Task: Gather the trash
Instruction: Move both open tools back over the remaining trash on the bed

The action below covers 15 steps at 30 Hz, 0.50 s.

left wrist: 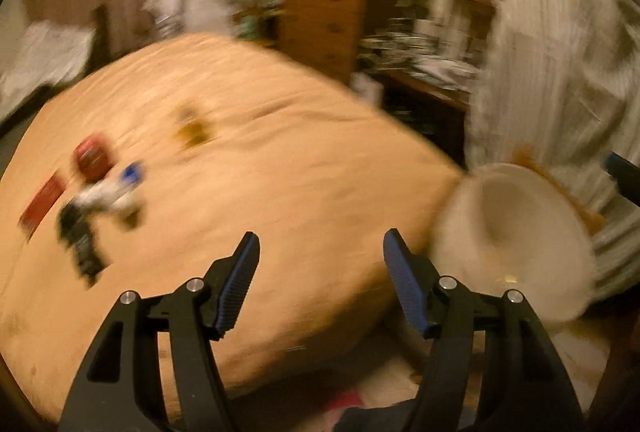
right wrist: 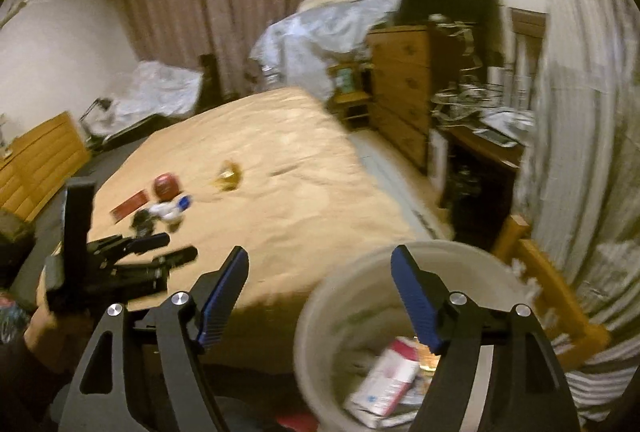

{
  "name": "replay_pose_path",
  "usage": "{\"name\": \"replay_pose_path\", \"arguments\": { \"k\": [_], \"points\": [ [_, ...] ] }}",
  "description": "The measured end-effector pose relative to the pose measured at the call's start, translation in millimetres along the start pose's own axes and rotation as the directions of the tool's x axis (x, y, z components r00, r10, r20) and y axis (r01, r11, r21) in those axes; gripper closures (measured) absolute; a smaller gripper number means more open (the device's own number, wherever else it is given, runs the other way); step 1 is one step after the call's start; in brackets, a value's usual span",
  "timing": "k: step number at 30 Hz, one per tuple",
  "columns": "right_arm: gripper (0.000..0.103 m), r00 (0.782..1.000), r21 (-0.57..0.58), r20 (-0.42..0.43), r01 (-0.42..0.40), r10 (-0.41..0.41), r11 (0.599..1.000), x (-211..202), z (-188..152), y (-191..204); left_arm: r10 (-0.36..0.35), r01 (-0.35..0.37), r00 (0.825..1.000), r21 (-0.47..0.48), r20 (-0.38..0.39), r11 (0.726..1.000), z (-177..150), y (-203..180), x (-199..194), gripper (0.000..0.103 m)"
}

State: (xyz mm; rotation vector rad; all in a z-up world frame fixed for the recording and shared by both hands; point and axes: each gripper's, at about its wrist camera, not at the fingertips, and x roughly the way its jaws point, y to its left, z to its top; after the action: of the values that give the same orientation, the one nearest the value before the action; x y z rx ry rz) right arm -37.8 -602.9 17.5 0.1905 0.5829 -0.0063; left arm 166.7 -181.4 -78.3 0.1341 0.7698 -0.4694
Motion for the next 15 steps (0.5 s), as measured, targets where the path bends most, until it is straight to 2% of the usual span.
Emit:
{"name": "replay_pose_path", "arguments": {
  "k": [2, 5, 7, 9, 12, 15],
  "points": [
    [0.028, 0.999, -0.021, -0.025, -0.034, 0.033, 0.999, 16, -1, 21, 0.07, -0.072, 0.997, -0.095, -0.025, 0.993, -9, 56, 6, 0.041],
    [0.028, 0.994, -0.045, -0.07, -0.084, 0.08, 0.995, 48, -2, 55, 0.167, -0.176, 0.984, -0.231, -0.056, 0.957, -21, 133, 11, 0.041],
    [0.028, 0.99, -0.057, -0.096, -0.109, 0.104, 0.992, 68, -1, 73, 0.23, -0.244, 0.97, -0.315, -0.08, 0.917, -27, 182, 14, 0.041],
    [0.028, 0.986, -0.064, -0.118, -0.129, 0.121, 0.99, 85, 0, 87, 0.258, -0.276, 0.961, -0.358, -0.098, 0.892, -29, 210, 15, 0.041],
    [0.028, 0.976, -0.07, -0.158, -0.161, 0.149, 0.984, 115, -1, 109, 0.304, -0.323, 0.946, -0.402, -0.113, 0.857, -29, 246, 23, 0.031],
    [0.028, 0.966, -0.082, -0.198, -0.188, 0.169, 0.979, 143, -3, 131, 0.301, -0.324, 0.946, -0.396, -0.122, 0.859, -21, 257, 38, 0.029]
  ]
}}
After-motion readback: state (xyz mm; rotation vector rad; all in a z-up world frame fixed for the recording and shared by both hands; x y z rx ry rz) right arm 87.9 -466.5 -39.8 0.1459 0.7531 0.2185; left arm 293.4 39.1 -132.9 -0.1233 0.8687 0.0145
